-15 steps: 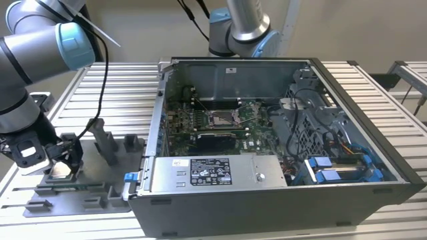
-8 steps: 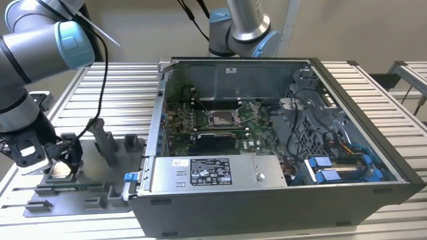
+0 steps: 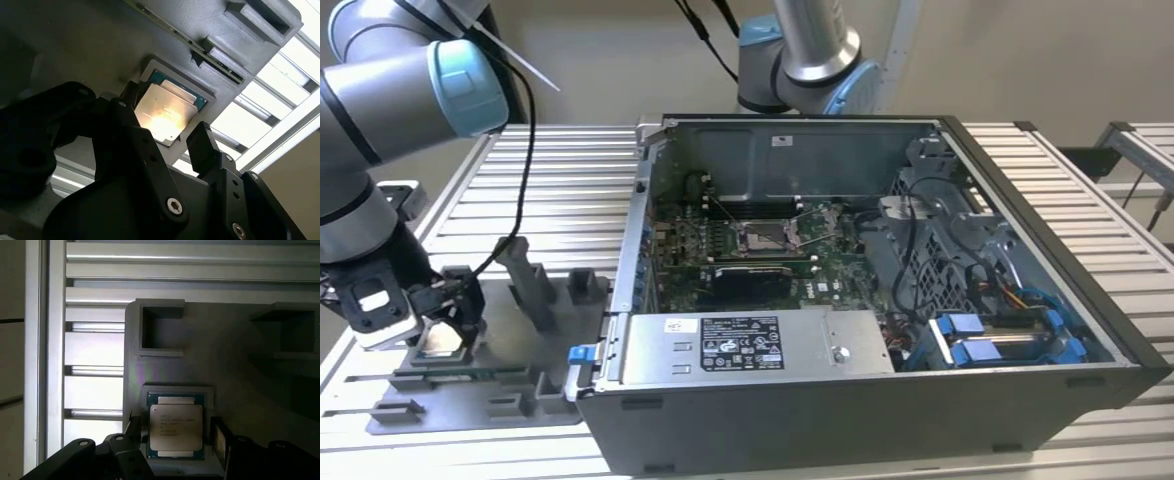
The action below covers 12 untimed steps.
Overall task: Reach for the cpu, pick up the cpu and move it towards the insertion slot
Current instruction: 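Pick up the cpu and move it towards the insertion slot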
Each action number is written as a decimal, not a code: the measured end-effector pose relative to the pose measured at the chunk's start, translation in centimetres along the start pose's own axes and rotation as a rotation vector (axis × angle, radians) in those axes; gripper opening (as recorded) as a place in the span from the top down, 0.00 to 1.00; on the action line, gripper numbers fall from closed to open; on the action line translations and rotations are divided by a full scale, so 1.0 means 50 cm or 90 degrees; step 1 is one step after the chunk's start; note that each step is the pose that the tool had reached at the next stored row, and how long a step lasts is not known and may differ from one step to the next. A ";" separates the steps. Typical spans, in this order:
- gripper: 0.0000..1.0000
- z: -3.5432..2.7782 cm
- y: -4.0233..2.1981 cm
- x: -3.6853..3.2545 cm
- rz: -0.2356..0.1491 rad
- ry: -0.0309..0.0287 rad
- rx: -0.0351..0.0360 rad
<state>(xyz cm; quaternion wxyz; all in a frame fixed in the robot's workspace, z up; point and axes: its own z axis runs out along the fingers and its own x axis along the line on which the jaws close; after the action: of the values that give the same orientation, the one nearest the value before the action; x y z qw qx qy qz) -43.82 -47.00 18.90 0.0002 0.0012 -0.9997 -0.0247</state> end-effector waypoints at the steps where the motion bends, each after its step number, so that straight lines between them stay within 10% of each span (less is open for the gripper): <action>1: 0.00 0.001 0.000 0.000 0.000 -0.0001 -0.0001; 12: 0.00 0.004 0.000 -0.001 0.000 -0.0001 -0.0001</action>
<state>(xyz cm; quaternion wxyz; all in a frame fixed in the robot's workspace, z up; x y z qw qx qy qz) -43.76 -46.99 18.70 0.0002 0.0012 -0.9997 -0.0247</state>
